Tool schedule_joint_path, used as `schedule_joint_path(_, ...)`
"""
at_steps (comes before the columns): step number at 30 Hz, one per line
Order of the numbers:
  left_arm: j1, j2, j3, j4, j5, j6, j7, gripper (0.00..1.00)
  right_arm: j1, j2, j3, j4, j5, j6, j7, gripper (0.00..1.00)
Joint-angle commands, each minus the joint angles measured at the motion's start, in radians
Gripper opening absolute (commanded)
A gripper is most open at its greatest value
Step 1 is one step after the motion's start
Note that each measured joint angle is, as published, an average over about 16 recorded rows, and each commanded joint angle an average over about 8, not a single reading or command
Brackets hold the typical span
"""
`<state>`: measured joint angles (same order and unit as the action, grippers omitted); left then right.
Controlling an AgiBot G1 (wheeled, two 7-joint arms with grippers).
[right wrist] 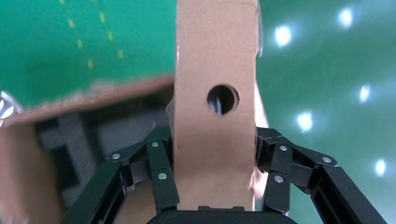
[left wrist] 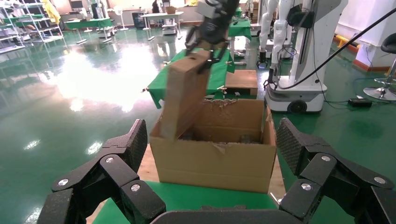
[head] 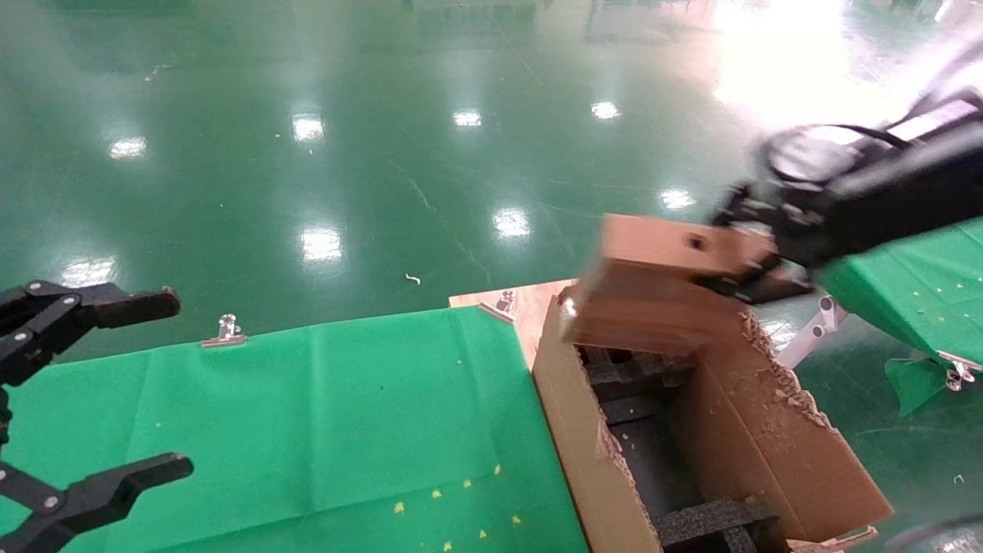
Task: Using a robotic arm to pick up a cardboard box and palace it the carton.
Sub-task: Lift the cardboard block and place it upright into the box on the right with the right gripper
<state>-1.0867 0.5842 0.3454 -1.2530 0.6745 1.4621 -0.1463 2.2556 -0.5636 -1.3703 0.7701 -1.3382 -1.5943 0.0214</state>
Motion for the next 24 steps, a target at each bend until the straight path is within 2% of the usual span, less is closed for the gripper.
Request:
schedule_joint_path(1,0.0,0.0,0.0,0.0,0.0,0.0,0.0,1.0,0.019,0.051,-0.044,0.01,-0.004,0.001,0.01,0.0)
schedule_joint_path(6,0.0,0.0,0.0,0.0,0.0,0.0,0.0,1.0,0.027,0.121,-0.108,0.019,-0.015,0.01,0.02,0.0)
schedule_joint_path(11,0.0,0.0,0.0,0.0,0.0,0.0,0.0,1.0,0.03,0.151,-0.148,0.034,-0.027,0.015,0.029,0.0)
schedule_joint_path(20,0.0,0.0,0.0,0.0,0.0,0.0,0.0,1.0,0.033,0.162,-0.164,0.042,-0.023,0.021,0.035,0.0)
schedule_joint_path(24,0.0,0.0,0.0,0.0,0.0,0.0,0.0,1.0,0.015,0.16,-0.168,0.041,-0.012,0.037,0.084,0.0)
